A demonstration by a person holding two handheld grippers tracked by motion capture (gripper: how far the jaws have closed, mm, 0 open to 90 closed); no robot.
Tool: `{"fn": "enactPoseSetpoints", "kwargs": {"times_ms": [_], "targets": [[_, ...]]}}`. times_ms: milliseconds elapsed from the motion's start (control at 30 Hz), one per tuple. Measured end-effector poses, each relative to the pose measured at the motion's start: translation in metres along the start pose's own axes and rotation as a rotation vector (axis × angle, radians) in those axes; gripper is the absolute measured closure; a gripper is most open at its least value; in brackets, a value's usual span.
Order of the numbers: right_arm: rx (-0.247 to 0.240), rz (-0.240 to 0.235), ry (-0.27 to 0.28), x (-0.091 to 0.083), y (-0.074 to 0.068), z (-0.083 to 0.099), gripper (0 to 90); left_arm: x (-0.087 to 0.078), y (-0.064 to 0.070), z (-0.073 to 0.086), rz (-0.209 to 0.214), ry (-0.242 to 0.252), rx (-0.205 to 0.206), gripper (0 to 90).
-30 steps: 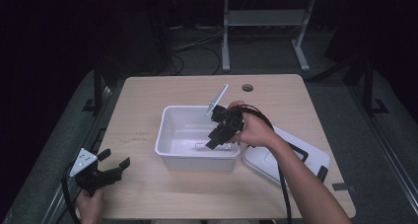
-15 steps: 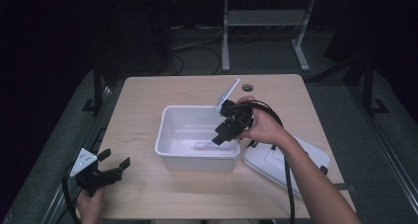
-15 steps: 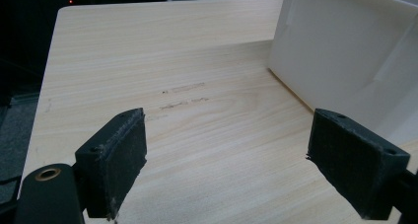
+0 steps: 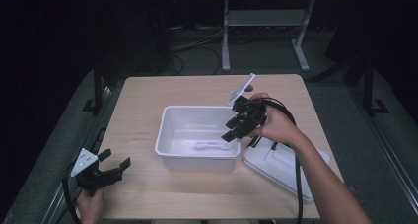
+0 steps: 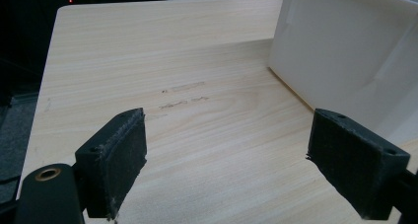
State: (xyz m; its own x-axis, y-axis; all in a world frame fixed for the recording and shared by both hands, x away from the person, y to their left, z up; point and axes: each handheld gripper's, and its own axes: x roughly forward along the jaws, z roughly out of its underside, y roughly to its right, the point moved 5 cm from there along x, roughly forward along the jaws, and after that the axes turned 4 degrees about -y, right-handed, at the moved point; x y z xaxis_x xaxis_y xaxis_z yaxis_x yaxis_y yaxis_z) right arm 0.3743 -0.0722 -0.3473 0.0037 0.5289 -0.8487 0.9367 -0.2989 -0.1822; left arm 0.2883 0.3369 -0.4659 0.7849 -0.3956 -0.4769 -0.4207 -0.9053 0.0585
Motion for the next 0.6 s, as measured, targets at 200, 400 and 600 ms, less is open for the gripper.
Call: {"fn": "enactPoseSetpoints", "kwargs": {"times_ms": [200,400,600], "targets": [[0.027,0.041,0.018,-0.018,0.004,0.017,40.8,0.001,0.001,0.000,-0.001,-0.002,0.004,14.1],[0.064,0.070,0.029,-0.031,0.009,0.035,38.6,0.001,0.001,0.000,-0.003,-0.002,0.005,14.1],[0.097,0.096,0.033,-0.041,0.013,0.052,37.1,0.001,0.001,0.000,-0.005,-0.003,0.007,14.1]]}}
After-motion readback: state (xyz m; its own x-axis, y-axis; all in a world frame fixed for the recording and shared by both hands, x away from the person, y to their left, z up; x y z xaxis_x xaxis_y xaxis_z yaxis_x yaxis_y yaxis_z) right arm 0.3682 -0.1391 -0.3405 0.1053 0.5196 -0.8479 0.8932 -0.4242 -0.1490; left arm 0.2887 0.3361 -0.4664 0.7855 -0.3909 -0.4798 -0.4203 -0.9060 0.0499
